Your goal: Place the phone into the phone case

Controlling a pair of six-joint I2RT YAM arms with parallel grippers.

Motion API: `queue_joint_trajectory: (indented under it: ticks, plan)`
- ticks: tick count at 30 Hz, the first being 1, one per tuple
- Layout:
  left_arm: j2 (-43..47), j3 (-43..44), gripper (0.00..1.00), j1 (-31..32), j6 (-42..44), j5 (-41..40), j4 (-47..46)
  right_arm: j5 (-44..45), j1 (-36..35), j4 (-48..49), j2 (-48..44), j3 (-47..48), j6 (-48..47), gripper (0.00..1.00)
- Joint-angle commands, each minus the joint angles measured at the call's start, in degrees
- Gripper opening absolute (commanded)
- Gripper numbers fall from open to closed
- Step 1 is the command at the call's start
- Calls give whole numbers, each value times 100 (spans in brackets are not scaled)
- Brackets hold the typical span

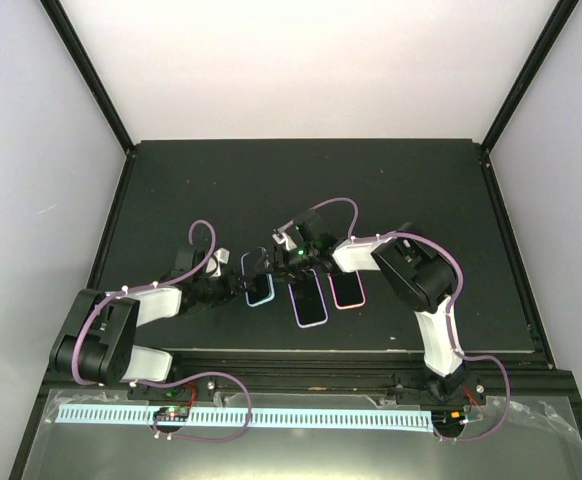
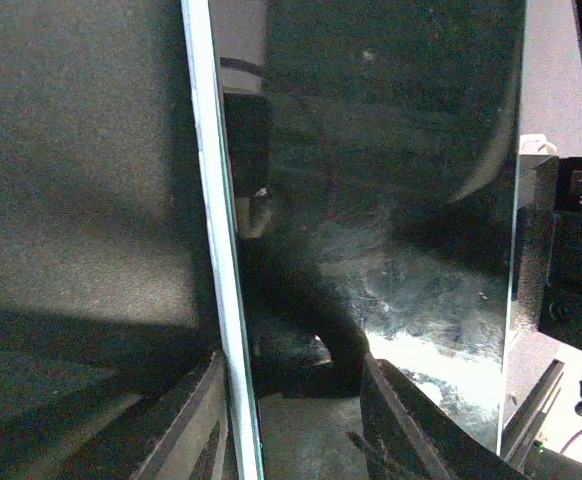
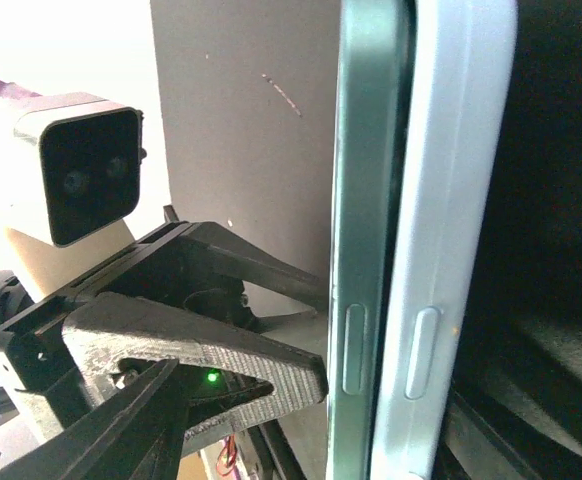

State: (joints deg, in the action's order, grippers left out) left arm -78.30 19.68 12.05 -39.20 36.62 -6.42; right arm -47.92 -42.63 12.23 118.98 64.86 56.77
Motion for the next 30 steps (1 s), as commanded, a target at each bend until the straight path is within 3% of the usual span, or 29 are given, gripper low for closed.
queue_joint_trajectory:
  ticks: [1, 8, 13, 21, 27, 30]
  plan:
    - [99, -26, 38, -8, 55, -59, 258, -376, -95, 673, -214, -117, 252, 60]
    - [108, -26, 39, -8, 70, -60, 294, -305, -83, 709, -255, -200, 255, 46]
    - [135, -41, 40, -10, 68, -68, 319, -212, -84, 615, -313, -228, 177, 29]
    - [123, -35, 40, -10, 64, -76, 318, 324, -89, -193, -495, -131, -302, 7]
    - [80, -52, 41, -10, 40, -77, 274, 541, -95, -399, -549, -101, -373, 2]
    - [70, -52, 41, -10, 23, -62, 281, 577, -96, -528, -593, -65, -465, 6]
